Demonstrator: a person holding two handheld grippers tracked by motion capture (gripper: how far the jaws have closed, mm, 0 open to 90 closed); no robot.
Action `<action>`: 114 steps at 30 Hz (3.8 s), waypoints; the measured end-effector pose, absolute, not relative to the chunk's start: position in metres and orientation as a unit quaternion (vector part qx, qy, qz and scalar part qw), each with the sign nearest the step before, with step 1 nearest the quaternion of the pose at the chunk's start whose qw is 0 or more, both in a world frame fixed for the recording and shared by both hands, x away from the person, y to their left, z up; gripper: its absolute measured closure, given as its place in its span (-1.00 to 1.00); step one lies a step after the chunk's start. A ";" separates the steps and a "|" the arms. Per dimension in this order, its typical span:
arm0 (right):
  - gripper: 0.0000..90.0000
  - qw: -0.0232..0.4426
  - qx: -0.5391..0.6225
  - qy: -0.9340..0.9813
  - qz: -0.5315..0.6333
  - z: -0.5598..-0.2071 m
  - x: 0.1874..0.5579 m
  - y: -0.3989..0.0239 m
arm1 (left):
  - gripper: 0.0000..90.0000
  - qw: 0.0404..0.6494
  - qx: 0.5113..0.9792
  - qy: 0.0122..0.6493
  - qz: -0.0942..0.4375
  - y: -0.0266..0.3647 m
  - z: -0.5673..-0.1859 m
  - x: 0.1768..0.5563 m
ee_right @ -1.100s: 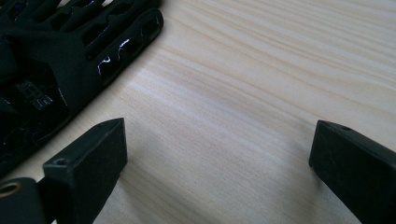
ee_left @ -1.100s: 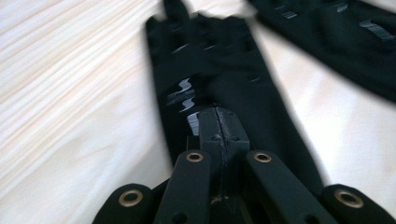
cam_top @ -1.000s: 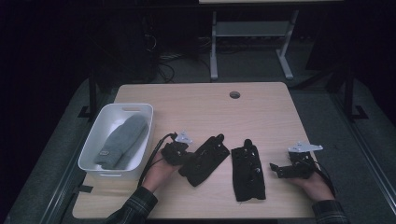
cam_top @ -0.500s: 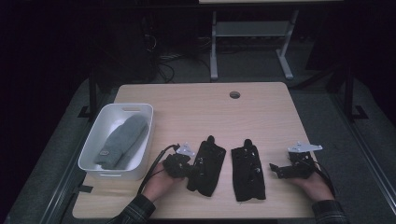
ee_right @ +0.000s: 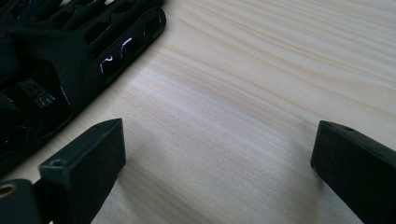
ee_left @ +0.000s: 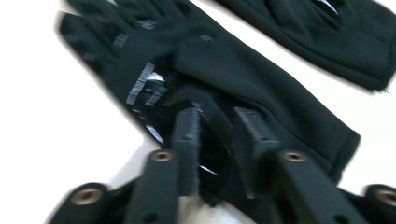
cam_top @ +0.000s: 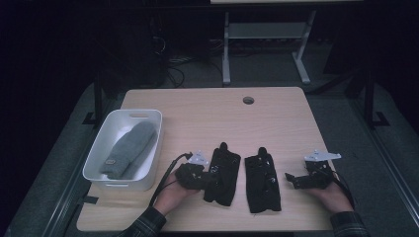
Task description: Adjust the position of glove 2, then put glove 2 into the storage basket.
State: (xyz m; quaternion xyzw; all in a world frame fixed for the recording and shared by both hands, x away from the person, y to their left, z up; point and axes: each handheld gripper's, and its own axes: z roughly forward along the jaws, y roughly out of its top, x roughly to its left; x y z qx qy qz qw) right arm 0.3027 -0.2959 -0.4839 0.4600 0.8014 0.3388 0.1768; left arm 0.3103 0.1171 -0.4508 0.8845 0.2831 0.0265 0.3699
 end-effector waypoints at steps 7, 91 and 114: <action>-0.94 0.177 0.459 0.802 0.339 -0.484 0.303 -0.296 | 0.18 0.379 0.873 0.303 0.053 0.124 -0.447 0.328; 1.00 0.034 0.324 0.870 0.371 -0.466 0.291 -0.212 | 0.93 0.478 0.825 0.297 -0.053 0.101 -0.417 0.336; 1.00 0.040 0.307 0.875 0.372 -0.468 0.299 -0.186 | 0.93 0.468 0.837 0.272 -0.082 0.057 -0.426 0.338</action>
